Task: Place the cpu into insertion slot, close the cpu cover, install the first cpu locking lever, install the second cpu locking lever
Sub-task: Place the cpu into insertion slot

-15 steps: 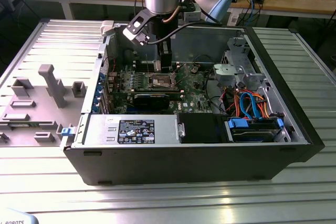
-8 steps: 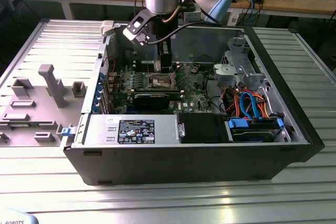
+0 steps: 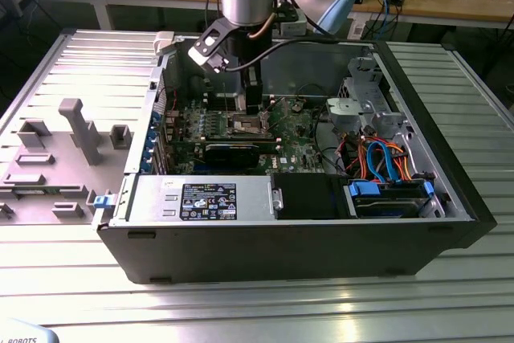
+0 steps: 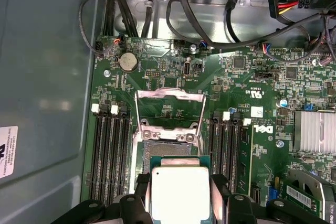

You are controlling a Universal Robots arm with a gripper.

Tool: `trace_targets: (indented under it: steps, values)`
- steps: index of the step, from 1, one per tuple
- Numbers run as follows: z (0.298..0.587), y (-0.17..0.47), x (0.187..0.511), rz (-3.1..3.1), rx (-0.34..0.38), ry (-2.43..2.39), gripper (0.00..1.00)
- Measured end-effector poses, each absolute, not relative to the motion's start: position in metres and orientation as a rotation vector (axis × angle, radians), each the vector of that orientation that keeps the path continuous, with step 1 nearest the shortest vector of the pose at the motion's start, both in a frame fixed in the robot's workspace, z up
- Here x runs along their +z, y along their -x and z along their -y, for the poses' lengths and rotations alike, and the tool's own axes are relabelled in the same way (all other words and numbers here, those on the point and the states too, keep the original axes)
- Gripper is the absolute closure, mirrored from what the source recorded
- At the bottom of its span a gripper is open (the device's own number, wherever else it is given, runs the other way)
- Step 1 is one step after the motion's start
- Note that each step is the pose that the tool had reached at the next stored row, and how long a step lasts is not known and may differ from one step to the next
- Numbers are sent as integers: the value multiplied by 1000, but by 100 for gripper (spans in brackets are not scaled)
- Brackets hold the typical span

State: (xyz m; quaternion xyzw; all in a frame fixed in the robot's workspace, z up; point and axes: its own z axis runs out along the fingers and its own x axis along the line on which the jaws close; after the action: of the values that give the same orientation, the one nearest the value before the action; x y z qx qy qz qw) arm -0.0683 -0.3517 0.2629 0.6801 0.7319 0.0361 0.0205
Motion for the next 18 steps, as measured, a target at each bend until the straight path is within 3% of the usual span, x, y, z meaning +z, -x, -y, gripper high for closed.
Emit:
trace_targets:
  steps: [18]
  values:
    - [351, 68, 249, -2175, 109, -2203, 46]
